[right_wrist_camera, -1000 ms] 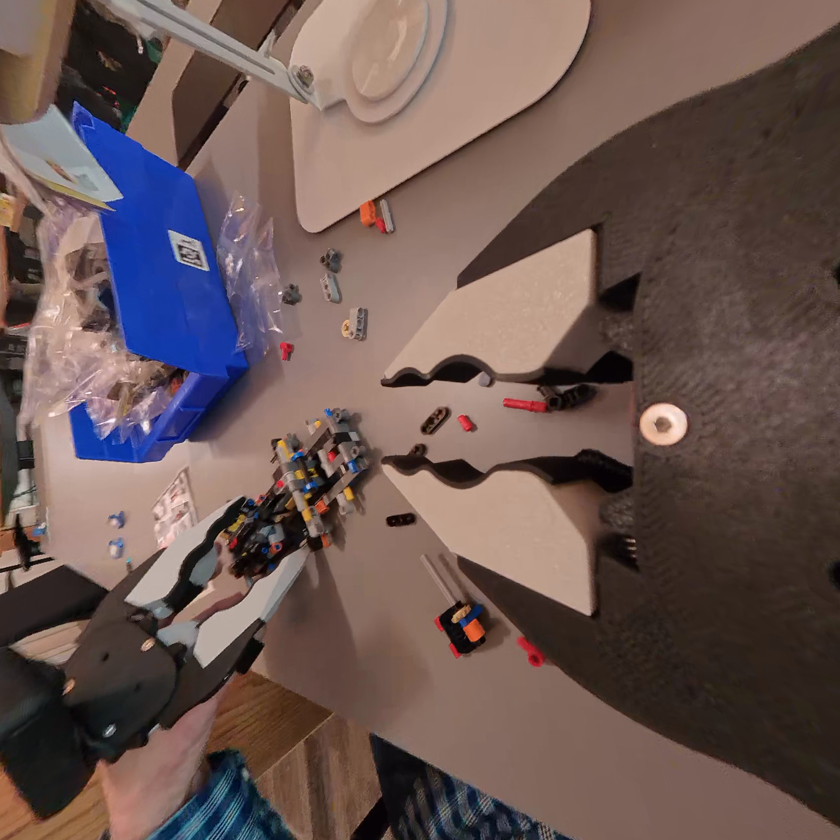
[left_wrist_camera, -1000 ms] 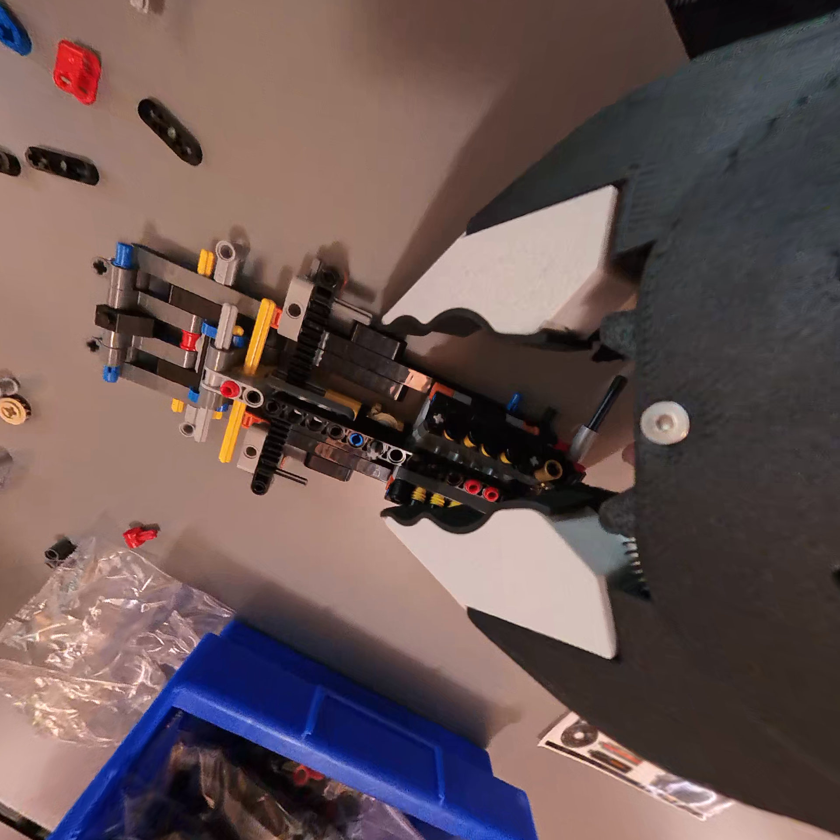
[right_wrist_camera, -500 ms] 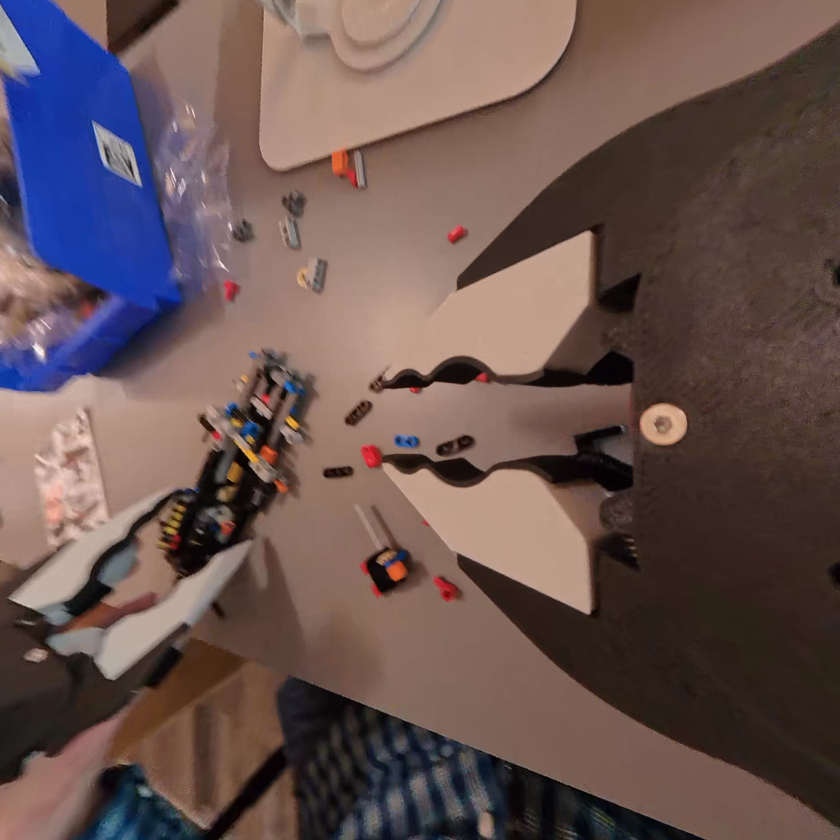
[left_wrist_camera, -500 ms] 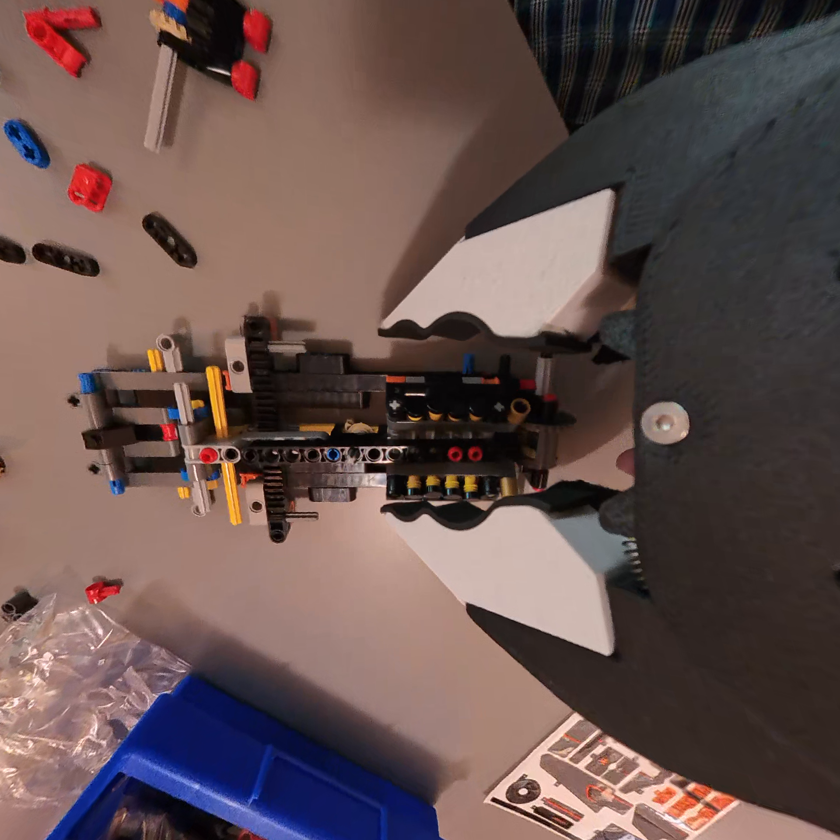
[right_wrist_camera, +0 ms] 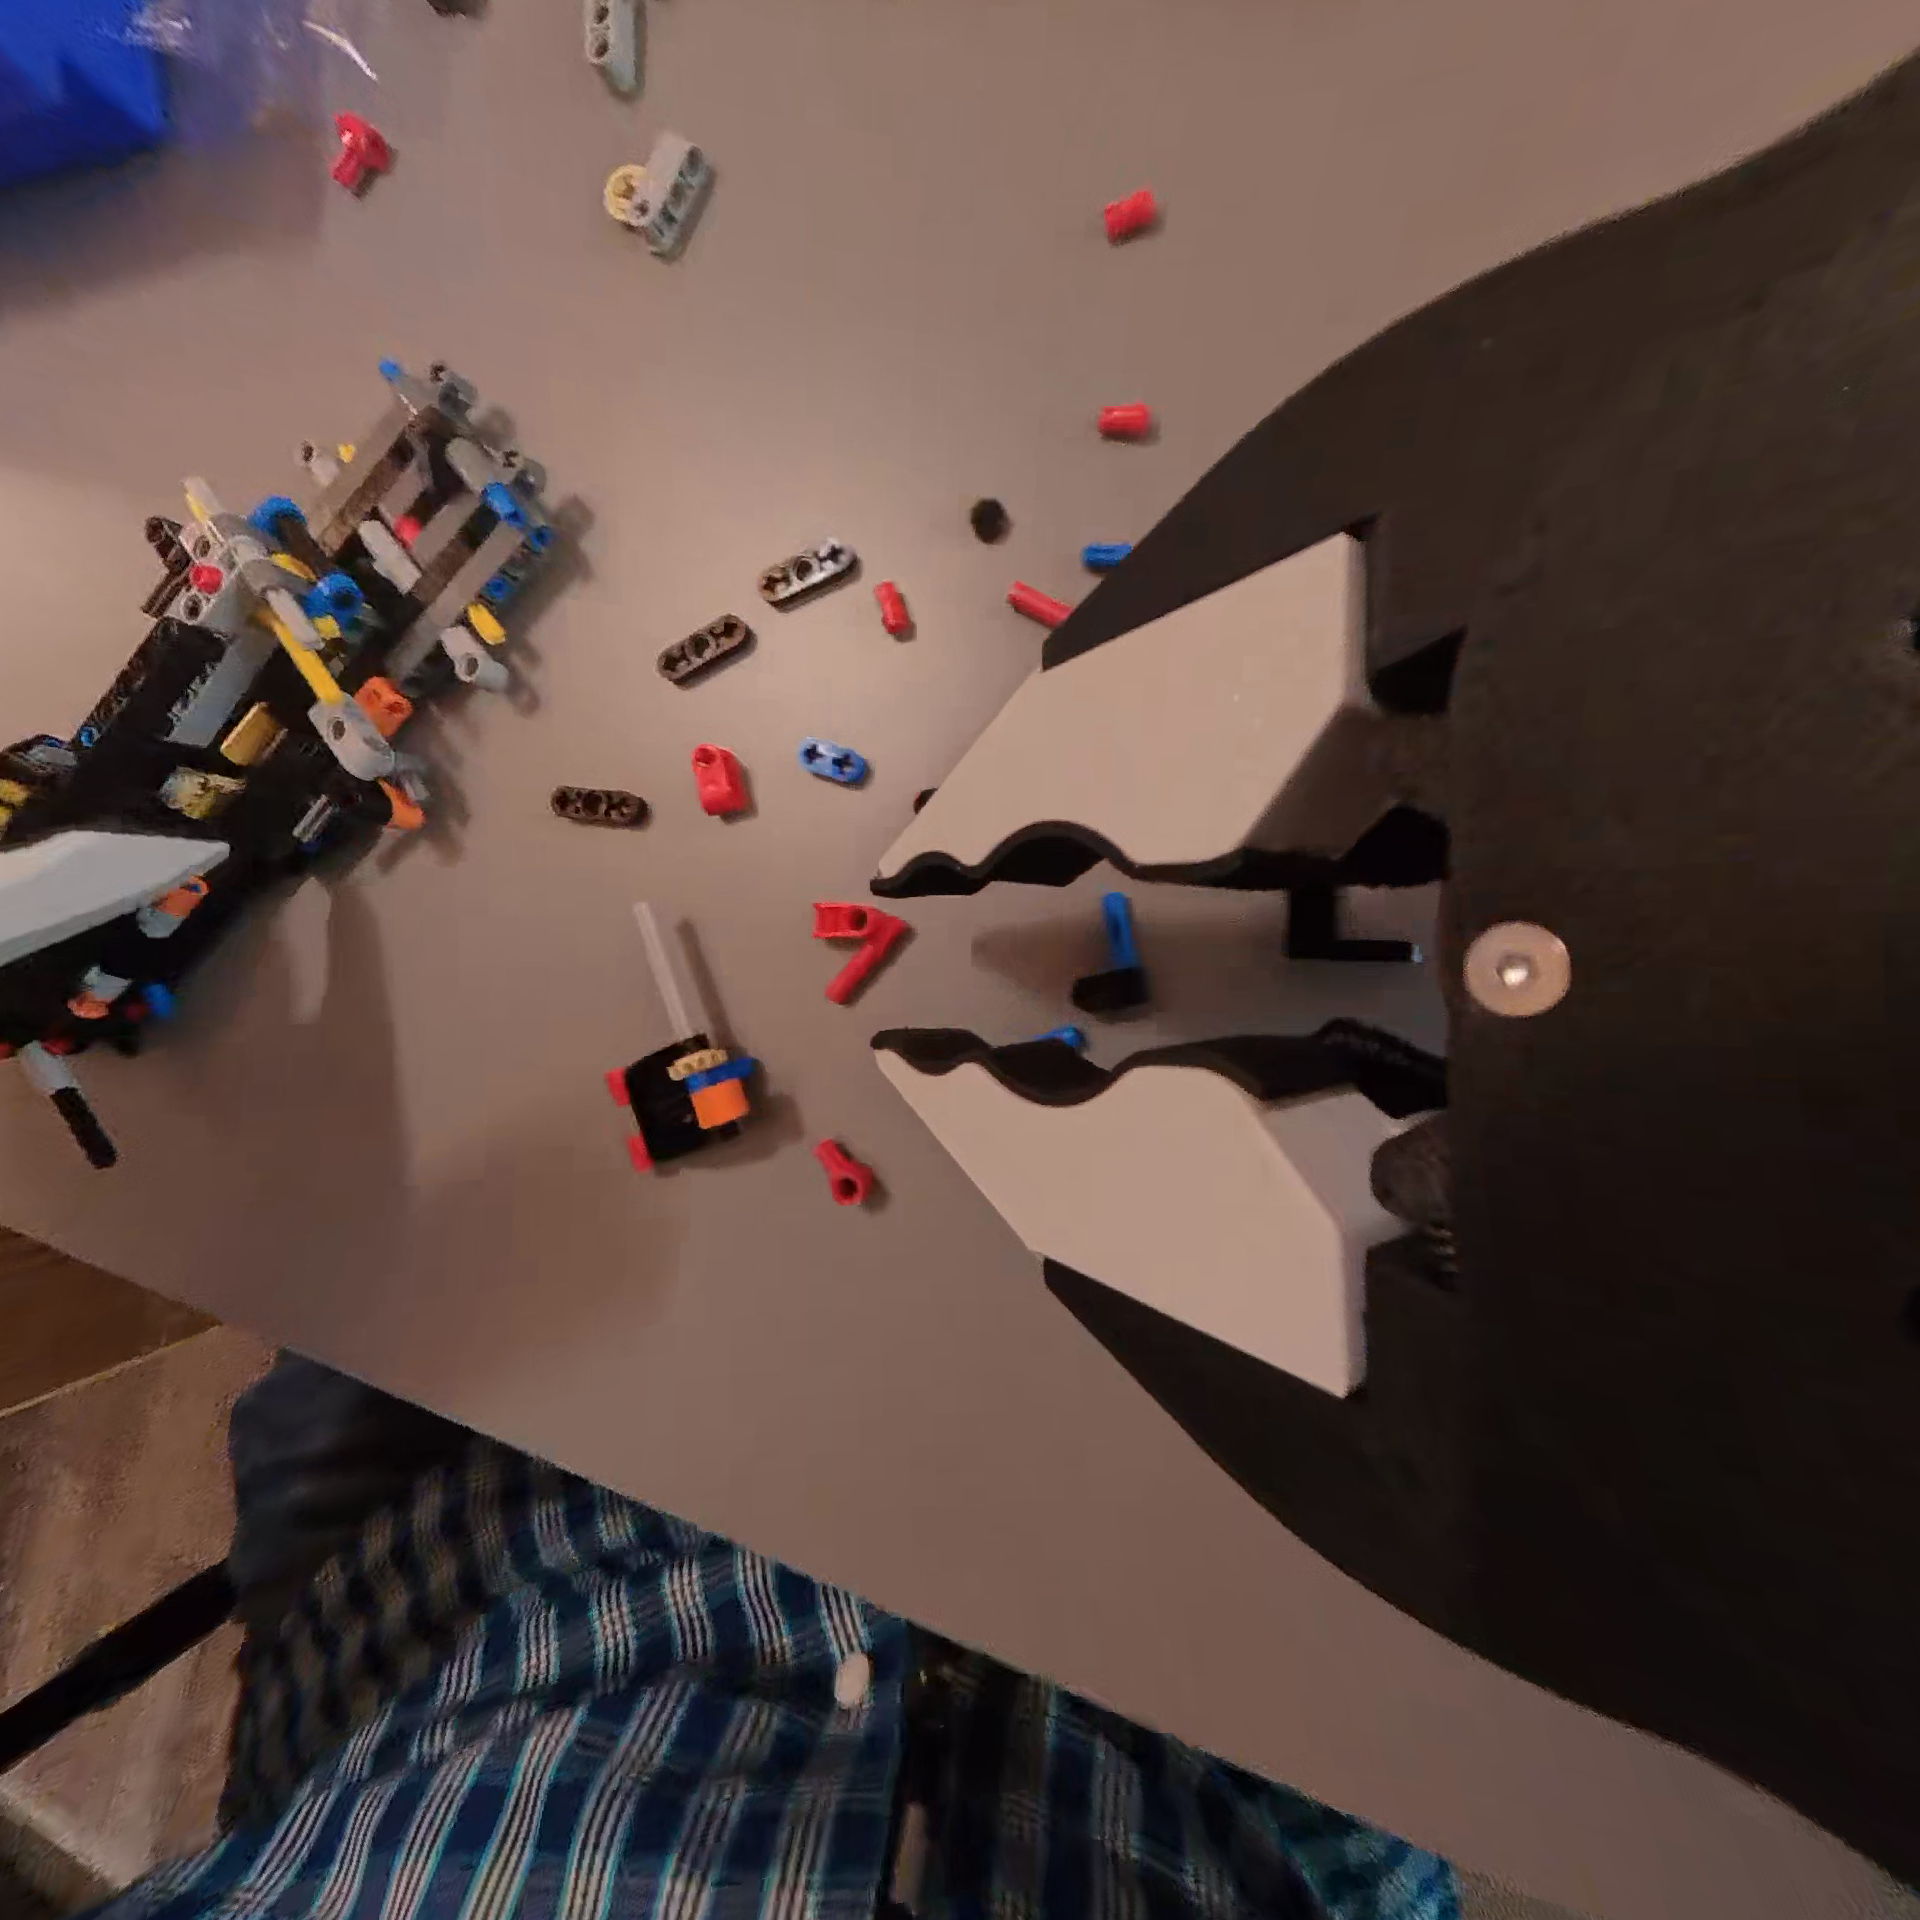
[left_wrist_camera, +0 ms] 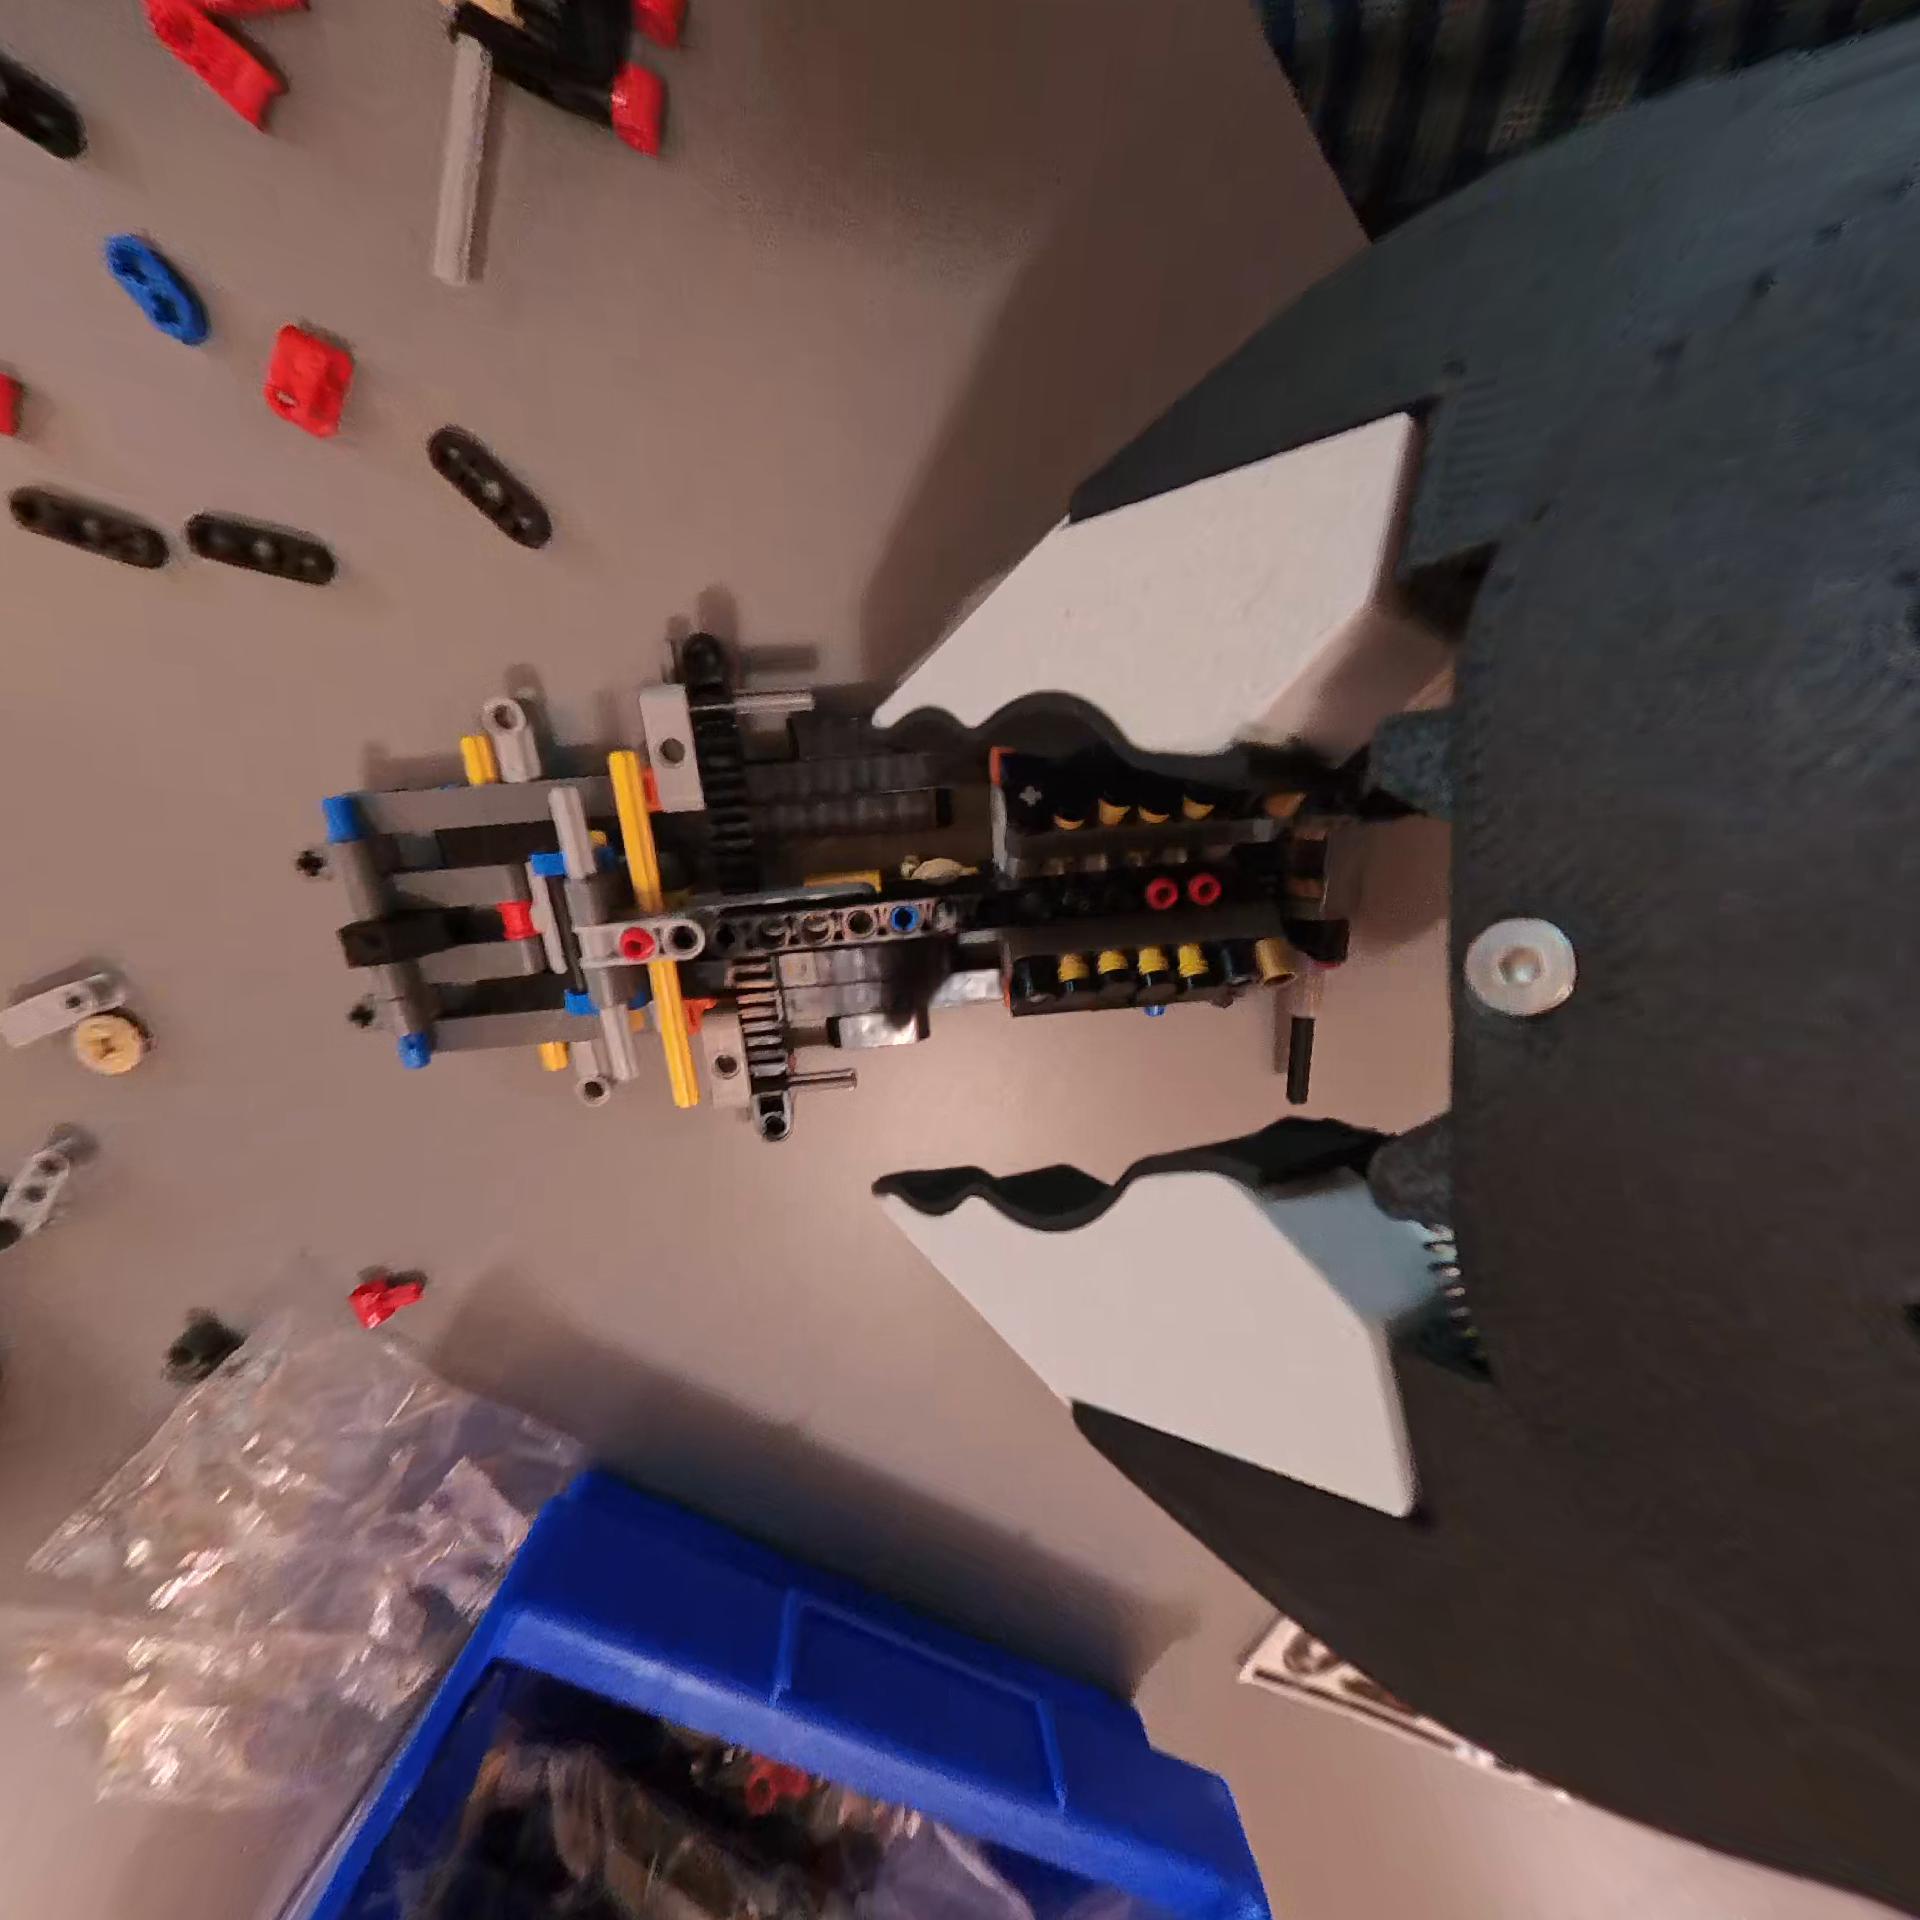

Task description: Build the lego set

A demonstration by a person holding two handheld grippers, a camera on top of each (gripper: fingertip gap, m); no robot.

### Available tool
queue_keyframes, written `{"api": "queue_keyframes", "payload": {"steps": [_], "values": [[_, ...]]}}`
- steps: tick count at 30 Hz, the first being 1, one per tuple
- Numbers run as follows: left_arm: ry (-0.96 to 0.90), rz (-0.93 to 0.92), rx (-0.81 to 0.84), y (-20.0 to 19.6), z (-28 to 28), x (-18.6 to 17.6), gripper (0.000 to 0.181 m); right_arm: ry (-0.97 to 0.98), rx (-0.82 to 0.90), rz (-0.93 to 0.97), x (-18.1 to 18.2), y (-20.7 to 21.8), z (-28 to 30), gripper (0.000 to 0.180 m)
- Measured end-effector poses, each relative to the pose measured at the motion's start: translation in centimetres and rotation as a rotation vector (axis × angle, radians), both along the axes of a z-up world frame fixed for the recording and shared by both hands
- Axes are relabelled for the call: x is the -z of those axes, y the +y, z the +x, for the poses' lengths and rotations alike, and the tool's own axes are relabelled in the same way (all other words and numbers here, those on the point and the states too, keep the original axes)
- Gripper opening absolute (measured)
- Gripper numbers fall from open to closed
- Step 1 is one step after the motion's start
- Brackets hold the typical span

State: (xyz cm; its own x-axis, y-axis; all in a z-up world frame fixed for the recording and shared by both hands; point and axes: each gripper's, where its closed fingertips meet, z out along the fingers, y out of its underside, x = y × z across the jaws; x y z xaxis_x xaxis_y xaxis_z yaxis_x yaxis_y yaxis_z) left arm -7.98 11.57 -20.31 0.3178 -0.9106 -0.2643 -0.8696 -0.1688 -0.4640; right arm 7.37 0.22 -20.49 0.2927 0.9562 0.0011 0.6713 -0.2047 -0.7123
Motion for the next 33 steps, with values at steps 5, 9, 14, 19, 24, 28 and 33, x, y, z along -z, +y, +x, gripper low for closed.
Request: {"api": "queue_keyframes", "payload": {"steps": [5,9,14,19,24,28,33], "values": [[0.043,-0.099,0.041,-1.6,-0.2,1.8,0.075,-0.088,-0.023,-0.008,1.8,0.4,-1.1,0.019],[0.022,-0.151,0.055,-2.8,0.3,2.6,0.067,-0.074,-0.015,-0.018,1.8,0.4,-1.2,0.017],[0.01,-0.159,0.043,-3.6,0.4,2.7,0.071,-0.052,-0.006,-0.033,1.7,0.4,-0.9,0.011],[0.015,-0.125,0.01,-3.3,-0.3,2.4,0.079,-0.048,-0.002,-0.051,1.9,0.2,-0.3,0.016],[0.022,-0.115,-0.006,-2.9,-0.9,2.3,0.076,-0.063,-0.009,-0.056,2.3,0.0,-0.4,0.016],[0.022,-0.139,-0.005,-2.9,-1.1,2.6,0.074,-0.027,0.026,-0.053,1.7,0.6,0.0,0.017],[0.028,-0.165,-0.009,-3.5,-0.8,2.6,0.073,0.001,0.096,-0.045,1.0,2.0,0.3,0.019]]}}
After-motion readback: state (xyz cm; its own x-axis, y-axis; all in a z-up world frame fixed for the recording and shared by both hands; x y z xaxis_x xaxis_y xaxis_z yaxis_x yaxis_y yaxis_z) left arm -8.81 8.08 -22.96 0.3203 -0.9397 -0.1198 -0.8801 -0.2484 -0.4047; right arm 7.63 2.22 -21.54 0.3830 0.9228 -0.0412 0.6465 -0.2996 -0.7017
